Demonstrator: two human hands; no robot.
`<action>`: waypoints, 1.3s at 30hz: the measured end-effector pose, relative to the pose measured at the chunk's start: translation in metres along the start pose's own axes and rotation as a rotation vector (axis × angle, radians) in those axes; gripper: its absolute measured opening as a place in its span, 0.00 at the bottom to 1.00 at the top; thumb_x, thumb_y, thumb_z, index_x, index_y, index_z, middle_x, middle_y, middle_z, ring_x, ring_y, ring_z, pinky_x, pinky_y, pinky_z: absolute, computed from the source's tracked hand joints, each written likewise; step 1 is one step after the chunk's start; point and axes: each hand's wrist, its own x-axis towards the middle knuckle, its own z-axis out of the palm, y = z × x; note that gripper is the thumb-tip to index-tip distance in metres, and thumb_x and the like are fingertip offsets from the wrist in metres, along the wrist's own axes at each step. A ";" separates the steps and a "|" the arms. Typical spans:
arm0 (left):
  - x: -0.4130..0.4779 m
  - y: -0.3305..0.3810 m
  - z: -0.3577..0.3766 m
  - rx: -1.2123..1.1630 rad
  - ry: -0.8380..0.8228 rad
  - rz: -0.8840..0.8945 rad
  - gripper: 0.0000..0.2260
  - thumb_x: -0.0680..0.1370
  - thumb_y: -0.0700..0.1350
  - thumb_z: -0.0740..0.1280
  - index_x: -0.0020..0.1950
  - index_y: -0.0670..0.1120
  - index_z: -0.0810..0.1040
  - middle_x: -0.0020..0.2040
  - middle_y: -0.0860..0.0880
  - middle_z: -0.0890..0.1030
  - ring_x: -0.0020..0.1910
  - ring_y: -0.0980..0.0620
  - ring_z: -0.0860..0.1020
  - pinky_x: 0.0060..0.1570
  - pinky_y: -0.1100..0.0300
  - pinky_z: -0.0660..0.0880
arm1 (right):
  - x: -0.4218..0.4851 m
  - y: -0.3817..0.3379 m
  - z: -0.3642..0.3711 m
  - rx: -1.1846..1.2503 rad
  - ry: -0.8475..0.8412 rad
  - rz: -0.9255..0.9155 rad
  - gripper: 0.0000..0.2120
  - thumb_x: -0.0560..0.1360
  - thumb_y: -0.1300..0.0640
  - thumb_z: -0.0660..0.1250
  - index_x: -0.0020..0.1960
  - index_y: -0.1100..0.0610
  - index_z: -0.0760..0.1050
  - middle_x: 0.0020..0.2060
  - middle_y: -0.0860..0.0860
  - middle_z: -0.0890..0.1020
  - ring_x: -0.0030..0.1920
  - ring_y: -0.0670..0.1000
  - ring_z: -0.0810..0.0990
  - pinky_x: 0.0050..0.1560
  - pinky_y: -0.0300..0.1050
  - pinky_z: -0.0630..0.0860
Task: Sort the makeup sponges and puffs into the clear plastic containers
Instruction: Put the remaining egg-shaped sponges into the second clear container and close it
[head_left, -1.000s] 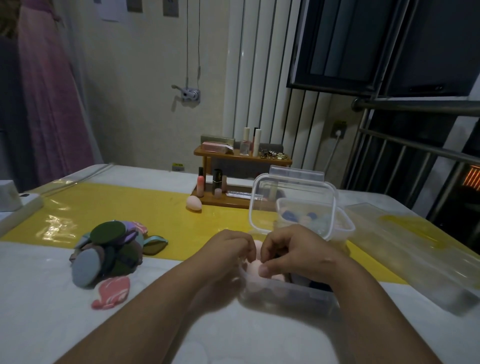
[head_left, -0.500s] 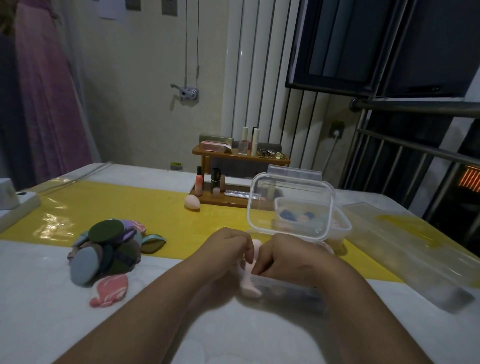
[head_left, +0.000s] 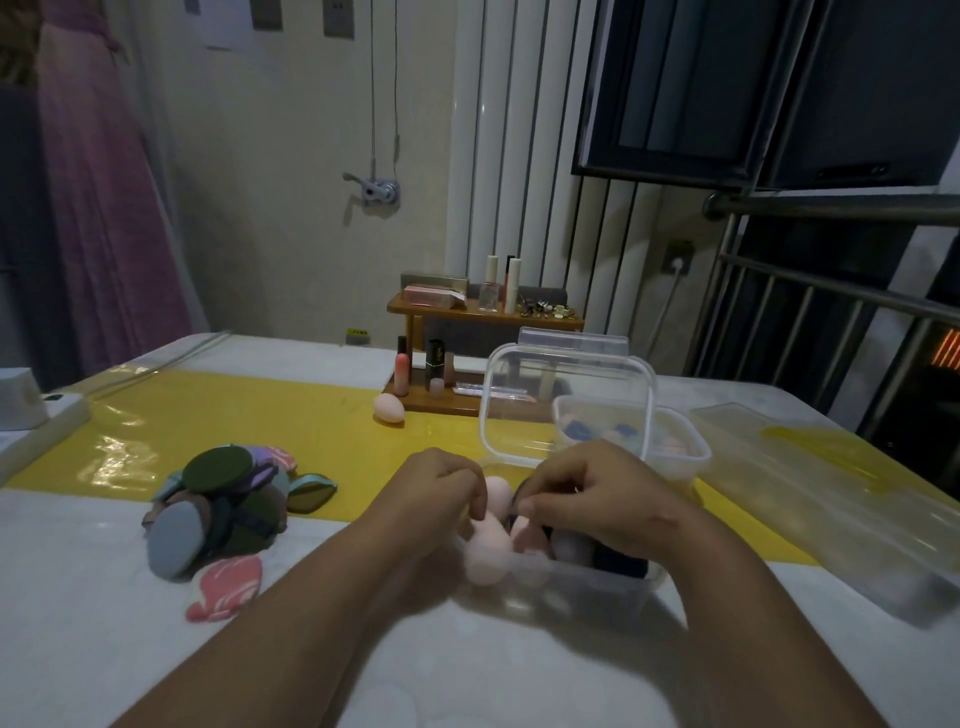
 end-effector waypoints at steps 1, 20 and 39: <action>0.001 0.000 -0.004 0.031 -0.007 -0.001 0.11 0.61 0.46 0.58 0.27 0.44 0.78 0.29 0.47 0.76 0.36 0.48 0.75 0.41 0.49 0.73 | 0.001 0.000 0.001 -0.007 0.051 0.010 0.06 0.75 0.56 0.70 0.45 0.50 0.86 0.39 0.44 0.85 0.43 0.44 0.81 0.49 0.45 0.80; 0.002 0.002 -0.044 0.038 -0.010 -0.120 0.10 0.61 0.43 0.59 0.28 0.41 0.78 0.28 0.50 0.76 0.32 0.54 0.73 0.35 0.61 0.69 | 0.027 -0.009 0.031 -0.383 0.177 0.242 0.21 0.81 0.53 0.56 0.73 0.44 0.68 0.70 0.46 0.73 0.63 0.54 0.75 0.60 0.50 0.75; 0.089 -0.050 -0.043 0.425 0.339 -0.368 0.25 0.83 0.48 0.54 0.74 0.73 0.55 0.60 0.44 0.78 0.52 0.44 0.76 0.55 0.46 0.76 | 0.032 -0.001 0.036 -0.552 0.215 0.187 0.18 0.80 0.57 0.56 0.68 0.48 0.73 0.61 0.49 0.75 0.58 0.56 0.75 0.56 0.50 0.73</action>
